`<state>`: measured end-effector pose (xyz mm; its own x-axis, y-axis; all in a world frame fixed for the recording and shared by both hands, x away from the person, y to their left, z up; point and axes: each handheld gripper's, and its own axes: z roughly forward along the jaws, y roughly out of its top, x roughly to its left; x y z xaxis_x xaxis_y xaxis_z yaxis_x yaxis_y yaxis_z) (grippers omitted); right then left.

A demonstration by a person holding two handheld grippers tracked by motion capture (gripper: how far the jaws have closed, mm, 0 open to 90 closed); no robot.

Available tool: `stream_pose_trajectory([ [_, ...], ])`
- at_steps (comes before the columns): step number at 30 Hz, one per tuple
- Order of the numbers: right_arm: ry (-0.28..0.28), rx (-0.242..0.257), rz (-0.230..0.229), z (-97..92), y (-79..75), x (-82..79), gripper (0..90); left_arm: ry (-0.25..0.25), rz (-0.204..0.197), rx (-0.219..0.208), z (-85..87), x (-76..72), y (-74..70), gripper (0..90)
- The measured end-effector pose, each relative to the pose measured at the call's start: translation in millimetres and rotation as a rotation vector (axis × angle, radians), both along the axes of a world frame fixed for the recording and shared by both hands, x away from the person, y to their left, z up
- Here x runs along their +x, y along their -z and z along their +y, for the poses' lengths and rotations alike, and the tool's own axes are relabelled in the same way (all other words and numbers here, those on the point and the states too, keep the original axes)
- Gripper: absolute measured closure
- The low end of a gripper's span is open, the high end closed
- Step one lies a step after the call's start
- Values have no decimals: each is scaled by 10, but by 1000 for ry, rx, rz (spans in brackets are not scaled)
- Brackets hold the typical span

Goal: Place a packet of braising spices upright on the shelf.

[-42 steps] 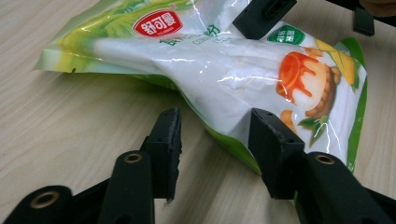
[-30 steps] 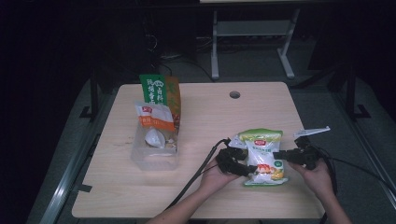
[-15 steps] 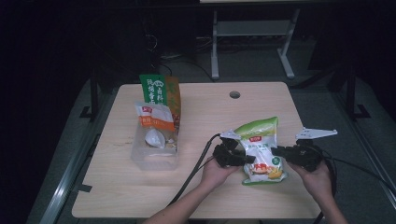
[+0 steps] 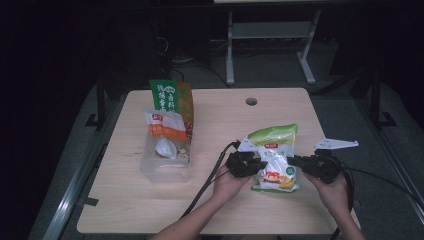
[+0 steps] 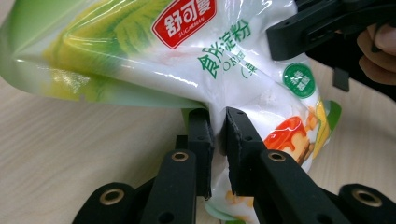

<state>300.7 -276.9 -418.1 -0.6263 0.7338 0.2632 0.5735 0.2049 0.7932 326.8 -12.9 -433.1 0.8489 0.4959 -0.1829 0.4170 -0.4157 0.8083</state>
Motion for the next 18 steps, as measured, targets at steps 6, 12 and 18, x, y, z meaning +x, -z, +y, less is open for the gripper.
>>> stream_pose_trajectory([
  [6,-7,21,48,-97,101,12,826,20,-68,41,-61,-79,-17,825],
  [12,-87,81,144,-216,168,201,642,35,-98,62,-91,-116,-34,828],
  [18,-137,128,162,-185,233,330,559,48,-98,63,-78,-108,-33,828],
])
